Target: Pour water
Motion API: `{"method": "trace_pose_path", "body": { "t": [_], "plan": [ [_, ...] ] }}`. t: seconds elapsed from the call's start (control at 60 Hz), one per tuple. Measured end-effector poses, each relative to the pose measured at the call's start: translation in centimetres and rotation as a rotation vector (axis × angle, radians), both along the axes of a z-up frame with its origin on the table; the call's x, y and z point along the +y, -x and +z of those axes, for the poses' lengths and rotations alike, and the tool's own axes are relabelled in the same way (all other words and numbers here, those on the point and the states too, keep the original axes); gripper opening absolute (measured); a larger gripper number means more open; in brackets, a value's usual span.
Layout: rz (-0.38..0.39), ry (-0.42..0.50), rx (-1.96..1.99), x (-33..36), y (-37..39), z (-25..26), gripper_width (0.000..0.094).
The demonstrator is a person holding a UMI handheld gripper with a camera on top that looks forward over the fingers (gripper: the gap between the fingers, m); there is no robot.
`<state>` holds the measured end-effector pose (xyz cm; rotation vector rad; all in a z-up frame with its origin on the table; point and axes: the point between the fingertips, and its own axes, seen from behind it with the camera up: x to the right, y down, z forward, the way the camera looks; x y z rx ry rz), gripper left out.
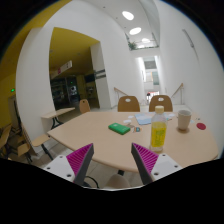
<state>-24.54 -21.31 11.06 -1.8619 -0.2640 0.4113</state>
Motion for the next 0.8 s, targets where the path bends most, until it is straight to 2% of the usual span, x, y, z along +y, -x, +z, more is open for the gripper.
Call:
{"method": "trace_pose_path", "body": {
  "t": [0.233,0.367,0.517,0.6,0.75,0.8],
  "plan": [
    [-0.035,-0.009,-0.011,0.7,-2.5,0.6,0.0817],
    [-0.125,-0.059,-0.073,3.6,-6.5,0.2,0.0818],
    [-0.222,-0.127,-0.14,9.8,-11.0,-0.1,0.0805],
    [-0.259,-0.122,-0.184,13.8,-12.7,-1.7,0.0803],
    [-0.249,-0.058,-0.175,19.0,-12.4,-4.5,0.0778],
    [-0.223,-0.066,-0.163,19.9,-11.7,-4.8,0.069]
  ]
}}
